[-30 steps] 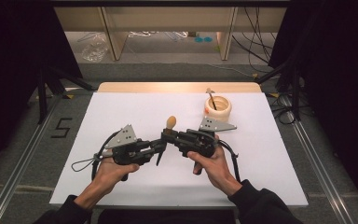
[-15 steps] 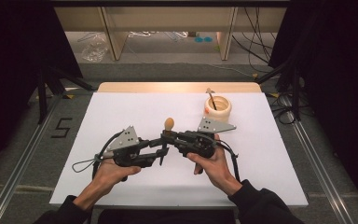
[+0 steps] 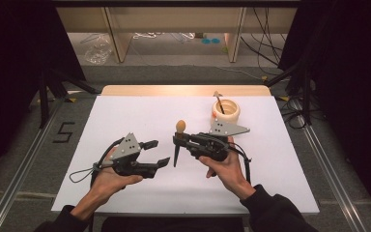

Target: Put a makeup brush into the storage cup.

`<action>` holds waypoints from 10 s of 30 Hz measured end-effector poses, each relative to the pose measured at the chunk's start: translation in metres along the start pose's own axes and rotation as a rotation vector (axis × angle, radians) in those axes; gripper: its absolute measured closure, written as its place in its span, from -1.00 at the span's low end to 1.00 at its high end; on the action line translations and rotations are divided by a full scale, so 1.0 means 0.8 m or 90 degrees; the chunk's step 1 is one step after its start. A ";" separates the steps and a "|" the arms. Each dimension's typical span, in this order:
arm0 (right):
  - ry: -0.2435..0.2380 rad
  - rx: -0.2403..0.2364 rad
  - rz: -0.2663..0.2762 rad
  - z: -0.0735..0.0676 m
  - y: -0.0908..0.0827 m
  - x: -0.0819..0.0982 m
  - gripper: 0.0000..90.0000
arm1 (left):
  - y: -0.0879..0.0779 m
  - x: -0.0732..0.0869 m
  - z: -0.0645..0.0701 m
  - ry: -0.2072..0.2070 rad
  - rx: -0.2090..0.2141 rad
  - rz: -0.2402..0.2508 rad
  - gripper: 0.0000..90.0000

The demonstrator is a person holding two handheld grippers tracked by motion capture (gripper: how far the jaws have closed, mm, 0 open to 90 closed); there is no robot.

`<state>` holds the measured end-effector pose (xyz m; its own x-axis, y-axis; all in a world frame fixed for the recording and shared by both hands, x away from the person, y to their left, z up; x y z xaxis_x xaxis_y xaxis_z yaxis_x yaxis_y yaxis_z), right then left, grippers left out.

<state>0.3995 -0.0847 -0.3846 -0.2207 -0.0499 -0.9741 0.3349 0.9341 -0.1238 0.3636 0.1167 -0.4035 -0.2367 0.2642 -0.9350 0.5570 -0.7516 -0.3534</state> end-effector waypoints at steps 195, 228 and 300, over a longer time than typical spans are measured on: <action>0.098 0.434 -0.111 0.280 -0.122 -0.004 -0.48 | -0.037 0.068 -0.020 -0.060 -0.115 -0.018 -0.53; 0.056 0.411 -0.063 0.188 -0.126 -0.019 -0.64 | -0.042 0.065 -0.025 -0.063 -0.129 0.001 -0.55; 0.036 0.299 -0.052 0.026 -0.136 0.064 -0.64 | -0.045 0.062 -0.024 -0.065 -0.134 0.020 -0.59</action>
<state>0.3710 -0.1960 -0.4253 -0.3086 -0.0846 -0.9474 0.6890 0.6668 -0.2840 0.3471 0.1681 -0.4377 -0.2892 0.1719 -0.9417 0.7167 -0.6132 -0.3321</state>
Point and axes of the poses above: each handheld gripper's, and its own axes: y roughly forward along the jaws, x roughly out of its underside, z roughly to its right, the point moved 4 cm from there along y, roughly forward along the jaws, and after that the axes turned 1 degree about -x, right-handed, at the moved point
